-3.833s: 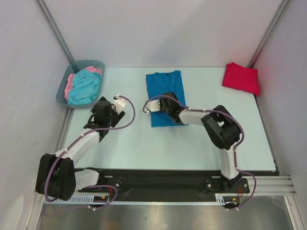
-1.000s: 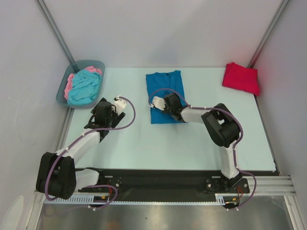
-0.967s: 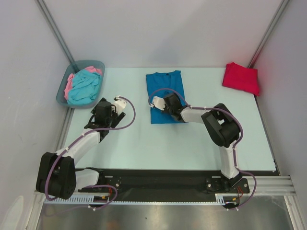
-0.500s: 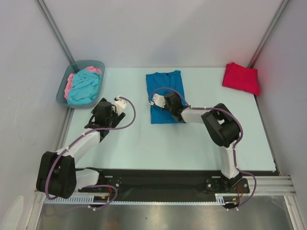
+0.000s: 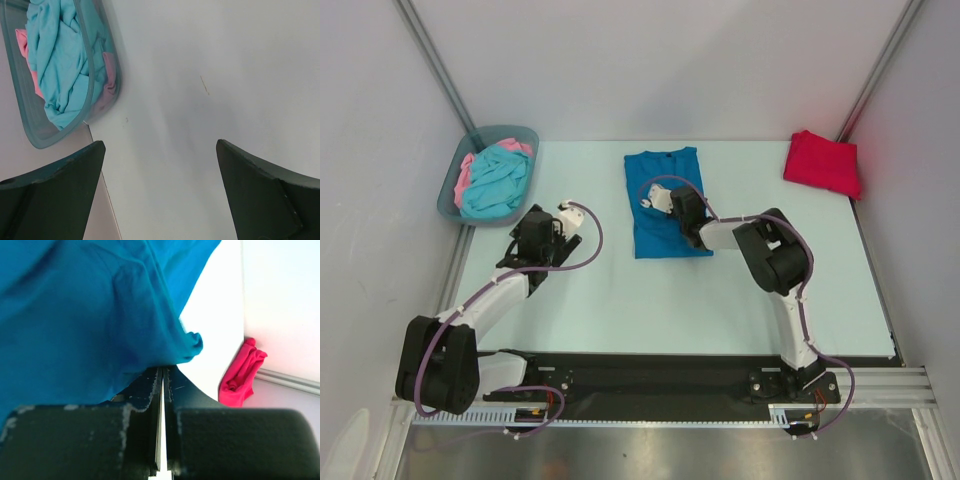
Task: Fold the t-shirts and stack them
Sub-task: Fold the tshirt
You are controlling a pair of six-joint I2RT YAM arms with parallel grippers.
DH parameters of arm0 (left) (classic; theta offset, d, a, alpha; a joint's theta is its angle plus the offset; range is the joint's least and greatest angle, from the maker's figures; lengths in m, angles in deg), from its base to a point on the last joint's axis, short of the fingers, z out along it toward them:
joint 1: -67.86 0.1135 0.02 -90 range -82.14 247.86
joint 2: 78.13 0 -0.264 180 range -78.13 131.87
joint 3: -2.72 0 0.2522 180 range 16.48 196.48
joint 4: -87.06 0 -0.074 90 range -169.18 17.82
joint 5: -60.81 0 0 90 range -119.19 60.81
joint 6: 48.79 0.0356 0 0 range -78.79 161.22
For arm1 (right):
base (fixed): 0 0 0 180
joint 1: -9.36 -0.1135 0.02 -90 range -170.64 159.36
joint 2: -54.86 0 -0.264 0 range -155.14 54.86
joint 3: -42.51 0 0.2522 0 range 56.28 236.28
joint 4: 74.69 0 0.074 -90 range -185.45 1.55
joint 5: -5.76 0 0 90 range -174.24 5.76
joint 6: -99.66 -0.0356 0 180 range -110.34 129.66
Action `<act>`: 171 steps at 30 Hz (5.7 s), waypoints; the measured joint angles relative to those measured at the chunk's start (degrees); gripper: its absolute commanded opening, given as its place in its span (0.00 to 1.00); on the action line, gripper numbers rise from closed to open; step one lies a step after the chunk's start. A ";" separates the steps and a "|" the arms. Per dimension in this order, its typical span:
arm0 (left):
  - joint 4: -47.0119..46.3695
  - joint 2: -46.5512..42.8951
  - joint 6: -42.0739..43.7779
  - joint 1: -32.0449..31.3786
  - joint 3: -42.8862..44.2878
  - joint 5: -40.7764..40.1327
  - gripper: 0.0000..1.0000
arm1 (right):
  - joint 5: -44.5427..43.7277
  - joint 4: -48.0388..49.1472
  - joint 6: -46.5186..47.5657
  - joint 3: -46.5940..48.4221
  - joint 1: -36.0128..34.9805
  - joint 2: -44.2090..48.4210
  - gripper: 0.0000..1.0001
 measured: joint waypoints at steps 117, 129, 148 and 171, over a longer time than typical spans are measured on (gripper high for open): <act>0.07 0.31 -0.02 0.00 -0.04 0.20 1.00 | -3.21 16.50 10.91 7.54 -12.44 -7.69 0.00; 0.09 0.33 0.00 0.00 -0.20 0.22 1.00 | 0.50 0.66 3.30 14.23 -11.76 -9.03 0.62; 0.11 0.33 -0.02 0.00 -0.20 0.44 1.00 | 11.52 -25.64 -11.80 21.33 -6.47 -1.36 0.64; 0.28 0.31 -0.07 0.00 -0.20 0.46 1.00 | 11.91 -29.90 -10.12 13.86 -7.63 2.84 0.55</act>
